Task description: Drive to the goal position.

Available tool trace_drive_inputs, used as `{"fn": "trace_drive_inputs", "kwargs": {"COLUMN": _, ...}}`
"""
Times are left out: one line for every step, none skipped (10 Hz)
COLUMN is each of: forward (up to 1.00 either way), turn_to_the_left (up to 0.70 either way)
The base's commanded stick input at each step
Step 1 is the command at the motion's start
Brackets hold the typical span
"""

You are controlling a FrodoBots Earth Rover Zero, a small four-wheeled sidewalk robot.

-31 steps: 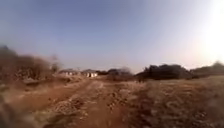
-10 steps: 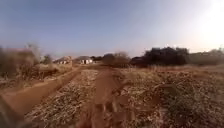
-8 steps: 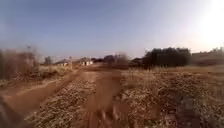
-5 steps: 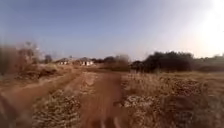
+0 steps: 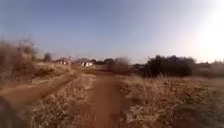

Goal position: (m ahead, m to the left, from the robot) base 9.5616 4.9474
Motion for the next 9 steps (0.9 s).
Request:
{"fn": "trace_drive_inputs", "kwargs": {"forward": 0.70, "turn_to_the_left": 0.00}}
{"fn": "trace_drive_inputs", "kwargs": {"forward": 0.70, "turn_to_the_left": 0.00}}
{"fn": "trace_drive_inputs", "kwargs": {"forward": 0.70, "turn_to_the_left": 0.00}}
{"fn": "trace_drive_inputs", "kwargs": {"forward": 0.70, "turn_to_the_left": 0.00}}
{"fn": "trace_drive_inputs", "kwargs": {"forward": 0.70, "turn_to_the_left": 0.00}}
{"fn": "trace_drive_inputs", "kwargs": {"forward": 0.70, "turn_to_the_left": 0.00}}
{"fn": "trace_drive_inputs", "kwargs": {"forward": 0.70, "turn_to_the_left": 0.00}}
{"fn": "trace_drive_inputs", "kwargs": {"forward": 0.70, "turn_to_the_left": 0.00}}
{"fn": "trace_drive_inputs", "kwargs": {"forward": 0.70, "turn_to_the_left": 0.00}}
